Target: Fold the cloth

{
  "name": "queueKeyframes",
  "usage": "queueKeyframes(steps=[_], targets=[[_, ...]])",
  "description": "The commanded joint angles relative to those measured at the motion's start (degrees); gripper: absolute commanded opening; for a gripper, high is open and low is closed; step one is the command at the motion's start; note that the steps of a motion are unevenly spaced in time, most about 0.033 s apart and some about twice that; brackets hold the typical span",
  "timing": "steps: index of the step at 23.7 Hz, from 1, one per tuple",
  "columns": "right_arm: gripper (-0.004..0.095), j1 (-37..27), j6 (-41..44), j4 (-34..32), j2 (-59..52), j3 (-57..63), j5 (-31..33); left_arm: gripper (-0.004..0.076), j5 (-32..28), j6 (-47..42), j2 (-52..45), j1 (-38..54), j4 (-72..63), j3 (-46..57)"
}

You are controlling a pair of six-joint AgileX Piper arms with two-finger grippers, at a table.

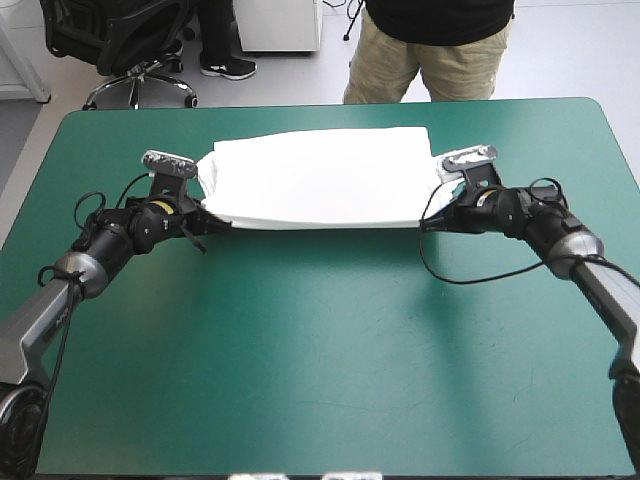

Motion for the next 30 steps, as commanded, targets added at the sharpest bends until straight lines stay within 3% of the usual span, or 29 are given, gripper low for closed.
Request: queueKeyframes(steps=[1,3,6,14,18,21,23,27,30], targets=[[-0.0017,-0.4,-0.7,2.9,-9.3,3.2,9.3,-0.0009,10.2,-0.3,-7.2,0.0,-0.8,1.4],[-0.0017,-0.4,-0.8,4.5,-12.5,5.1,16.4,-0.0009,16.5,-0.3,-9.7,0.0,-0.8,3.6],[-0.0017,-0.4,0.2,4.6,-16.3,10.4,20.5,-0.0009,24.6,-0.1,-12.9,0.0,-0.5,8.4],[-0.0005,-0.3,0.6,7.6,-19.3,22.9,19.1,0.0005,24.9,1.6,-17.6,0.0,-1.3,19.5],[0.0119,-0.2,0.2,7.8,-19.3,24.0,19.2,0.0144,25.2,6.6,-17.6,0.0,-6.6,19.5],[0.0295,-0.2,-0.1,8.9,-19.5,24.0,18.7,0.033,25.7,10.0,-17.6,0.0,-11.5,19.5],[0.0395,-0.2,-0.4,10.1,-20.3,24.0,18.5,0.04,25.7,10.4,-17.7,0.0,-13.2,19.4],[0.0427,-0.4,1.8,6.5,-25.1,20.8,18.8,0.0403,24.9,10.0,-19.5,0.0,-13.5,18.4],[0.0426,-0.4,10.7,-4.3,-29.3,15.1,18.4,0.0403,23.7,10.0,-21.4,0.0,-13.5,15.6]])
